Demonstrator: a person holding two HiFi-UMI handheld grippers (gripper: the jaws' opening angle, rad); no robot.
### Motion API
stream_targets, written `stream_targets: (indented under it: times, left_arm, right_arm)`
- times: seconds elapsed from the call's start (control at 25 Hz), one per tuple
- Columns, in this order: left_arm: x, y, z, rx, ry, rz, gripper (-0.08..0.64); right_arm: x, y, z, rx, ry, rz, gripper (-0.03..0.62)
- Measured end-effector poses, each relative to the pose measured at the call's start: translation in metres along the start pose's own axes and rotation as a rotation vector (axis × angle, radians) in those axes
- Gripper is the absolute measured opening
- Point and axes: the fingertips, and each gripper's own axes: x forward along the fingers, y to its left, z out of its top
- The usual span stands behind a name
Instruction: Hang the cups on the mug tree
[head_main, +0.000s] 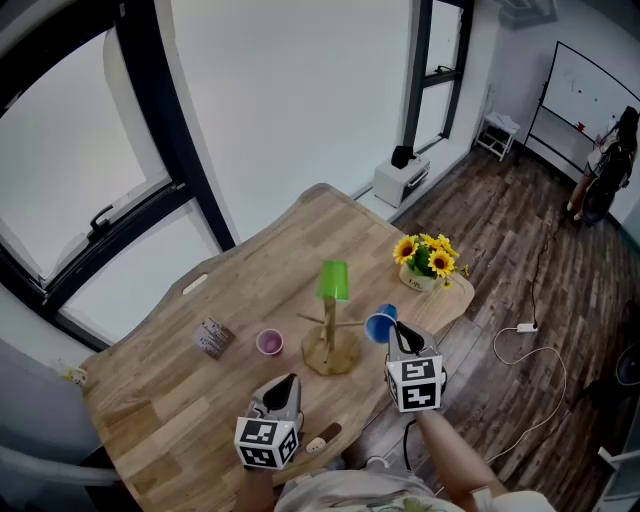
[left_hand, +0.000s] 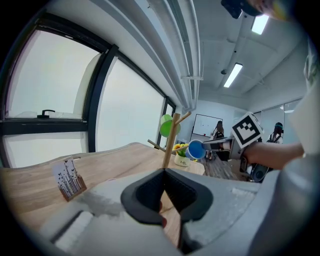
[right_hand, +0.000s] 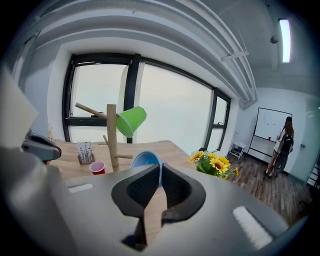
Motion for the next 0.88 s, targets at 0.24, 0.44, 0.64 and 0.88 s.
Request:
stream_targets:
  times: [0.24, 0.44, 0.64, 0.88]
  left_arm:
    - [0.001, 0.001, -0.002, -0.004, 0.005, -0.004, 0.002]
    - [0.001, 0.003, -0.003, -0.007, 0.004, -0.006, 0.0]
    - [0.001, 0.004, -0.004, -0.006, 0.004, -0.004, 0.0]
    - [0.002, 0.001, -0.003, -0.004, 0.001, -0.009, 0.001]
  right_arm:
    - [0.002, 0.007, 0.009, -0.127, -0.015, -0.034, 0.018]
    - [0.001, 0.018, 0.014, -0.305, -0.039, -0.073, 0.018]
    - [0.0, 0.028, 0.011, -0.428, -0.045, -0.093, 0.018]
    - [0.0, 0.035, 0.011, -0.501, -0.049, -0.107, 0.02]
